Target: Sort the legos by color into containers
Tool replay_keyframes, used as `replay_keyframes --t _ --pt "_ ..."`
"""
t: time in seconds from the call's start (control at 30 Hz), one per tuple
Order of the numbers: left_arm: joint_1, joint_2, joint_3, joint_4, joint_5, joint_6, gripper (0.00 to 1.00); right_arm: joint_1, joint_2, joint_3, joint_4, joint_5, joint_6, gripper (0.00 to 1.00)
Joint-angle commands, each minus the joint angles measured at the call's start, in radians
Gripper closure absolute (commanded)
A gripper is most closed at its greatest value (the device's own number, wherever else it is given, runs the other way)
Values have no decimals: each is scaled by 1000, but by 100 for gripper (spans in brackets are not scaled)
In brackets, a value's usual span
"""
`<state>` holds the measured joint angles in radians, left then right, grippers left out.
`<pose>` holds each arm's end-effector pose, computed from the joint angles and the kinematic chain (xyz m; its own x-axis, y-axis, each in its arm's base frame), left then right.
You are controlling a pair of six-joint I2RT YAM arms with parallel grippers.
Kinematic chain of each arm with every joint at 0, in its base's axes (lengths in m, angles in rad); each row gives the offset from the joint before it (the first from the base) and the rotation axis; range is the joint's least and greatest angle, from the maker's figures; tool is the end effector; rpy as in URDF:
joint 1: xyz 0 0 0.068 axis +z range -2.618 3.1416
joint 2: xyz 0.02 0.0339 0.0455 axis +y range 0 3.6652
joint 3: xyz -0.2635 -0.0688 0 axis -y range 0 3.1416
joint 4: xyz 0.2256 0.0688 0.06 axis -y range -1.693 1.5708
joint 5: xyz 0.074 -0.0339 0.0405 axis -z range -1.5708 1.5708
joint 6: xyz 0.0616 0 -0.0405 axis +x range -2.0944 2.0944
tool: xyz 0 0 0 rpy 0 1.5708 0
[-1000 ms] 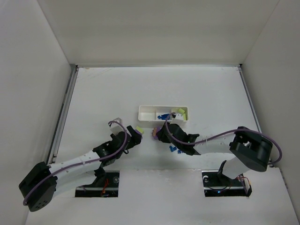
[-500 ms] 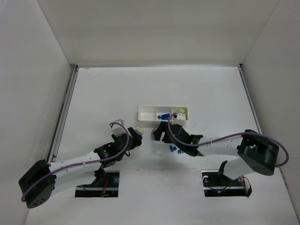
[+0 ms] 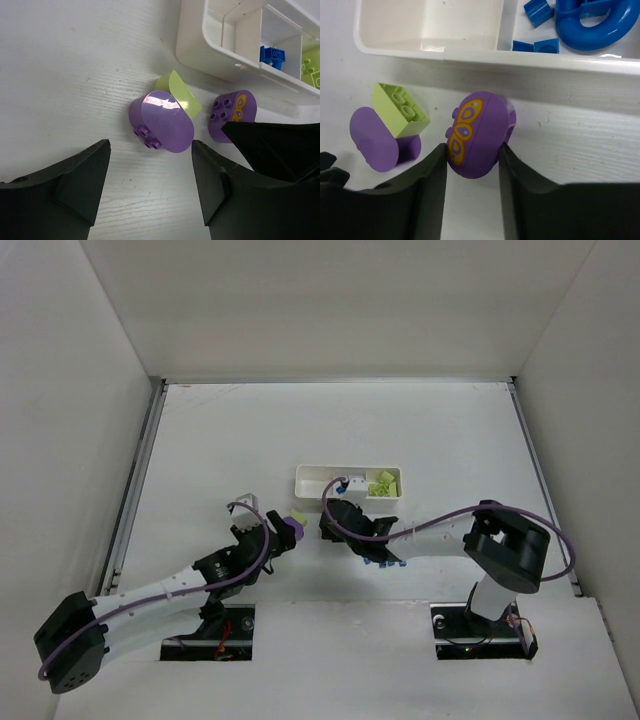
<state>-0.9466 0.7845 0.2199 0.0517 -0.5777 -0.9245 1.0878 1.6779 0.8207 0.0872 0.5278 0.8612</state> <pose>0.1241 -0.1147 0.1680 -0.4934 -0.4593 -0.7387 0.0129 0.8453 -0.5342 0.1819 0.2801 0.1556 -0.6637 0.1456 -0.7337 -0.1438 0.9377 0.3162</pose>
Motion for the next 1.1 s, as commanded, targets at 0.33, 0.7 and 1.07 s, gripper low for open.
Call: replay_keyframes --t 0.33,0.7,1.07 --pt "58 -60 7 -41 -24 39 37 87 -280 3 -83 43 -89 72" --pt "75 -120 -47 -30 6 46 36 -102 -159 147 49 -172 -217 71" --pt "85 -220 -21 -56 107 7 37 -49 -211 68 84 -175 -255 71"
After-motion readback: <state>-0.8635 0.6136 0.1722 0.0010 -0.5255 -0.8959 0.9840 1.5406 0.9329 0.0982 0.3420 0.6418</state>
